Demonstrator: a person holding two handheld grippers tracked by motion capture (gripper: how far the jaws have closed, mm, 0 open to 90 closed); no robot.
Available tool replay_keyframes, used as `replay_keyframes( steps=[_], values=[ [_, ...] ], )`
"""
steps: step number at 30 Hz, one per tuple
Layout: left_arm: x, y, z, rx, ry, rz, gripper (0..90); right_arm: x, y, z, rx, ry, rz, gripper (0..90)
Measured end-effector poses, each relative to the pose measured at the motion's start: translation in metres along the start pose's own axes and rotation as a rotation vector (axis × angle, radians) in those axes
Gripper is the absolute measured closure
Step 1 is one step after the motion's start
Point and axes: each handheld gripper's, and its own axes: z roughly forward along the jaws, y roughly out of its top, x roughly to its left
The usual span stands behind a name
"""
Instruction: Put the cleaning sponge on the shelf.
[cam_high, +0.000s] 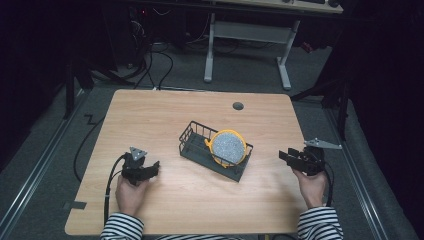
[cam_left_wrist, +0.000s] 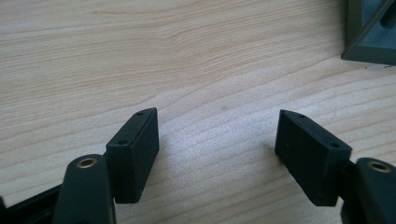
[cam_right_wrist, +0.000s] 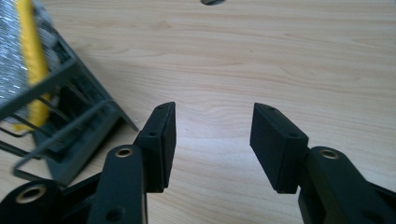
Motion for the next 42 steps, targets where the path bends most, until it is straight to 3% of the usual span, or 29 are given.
replay_keyframes(
  steps=[3,16,30,42],
  values=[
    [0.0,0.0,0.0,0.0,0.0,0.0,31.0,-0.003,-0.011,0.008,0.004,-0.048,0.004,48.4],
    [0.0,0.0,0.0,0.001,0.001,0.001,31.0,-0.004,-0.041,0.033,0.013,-0.103,0.022,46.5],
    [0.0,0.0,0.0,0.0,0.0,0.0,31.2,0.004,-0.049,0.044,0.023,-0.144,-0.031,43.6],
    [0.0,0.0,0.0,0.0,0.004,-0.002,31.0,0.01,-0.051,0.05,0.075,-0.173,-0.097,41.5]
  ],
)
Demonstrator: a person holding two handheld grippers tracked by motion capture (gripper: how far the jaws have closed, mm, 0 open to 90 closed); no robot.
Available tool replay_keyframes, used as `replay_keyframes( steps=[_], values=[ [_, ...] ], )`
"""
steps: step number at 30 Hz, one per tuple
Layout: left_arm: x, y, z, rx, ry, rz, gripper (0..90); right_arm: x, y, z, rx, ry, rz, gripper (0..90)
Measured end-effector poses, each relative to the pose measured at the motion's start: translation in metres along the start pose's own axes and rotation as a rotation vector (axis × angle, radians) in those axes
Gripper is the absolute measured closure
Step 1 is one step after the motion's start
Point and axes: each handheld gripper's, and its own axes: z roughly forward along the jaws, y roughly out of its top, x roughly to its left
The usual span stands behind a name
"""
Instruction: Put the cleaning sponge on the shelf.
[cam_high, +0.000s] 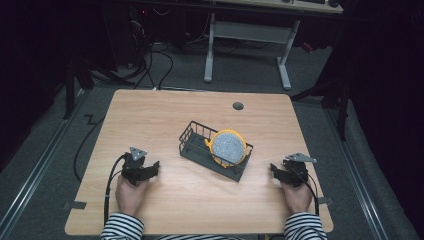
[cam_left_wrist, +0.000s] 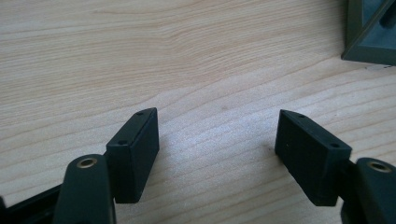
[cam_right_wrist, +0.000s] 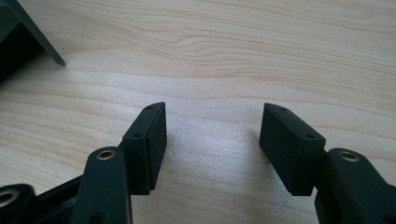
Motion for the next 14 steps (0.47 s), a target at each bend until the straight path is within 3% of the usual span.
replay_keyframes(
  steps=[14],
  values=[
    [-0.0001,0.0,0.0004,0.006,0.007,-0.002,26.6,0.0007,-0.0001,-0.0001,0.001,-0.006,-0.002,41.1]
  ],
)
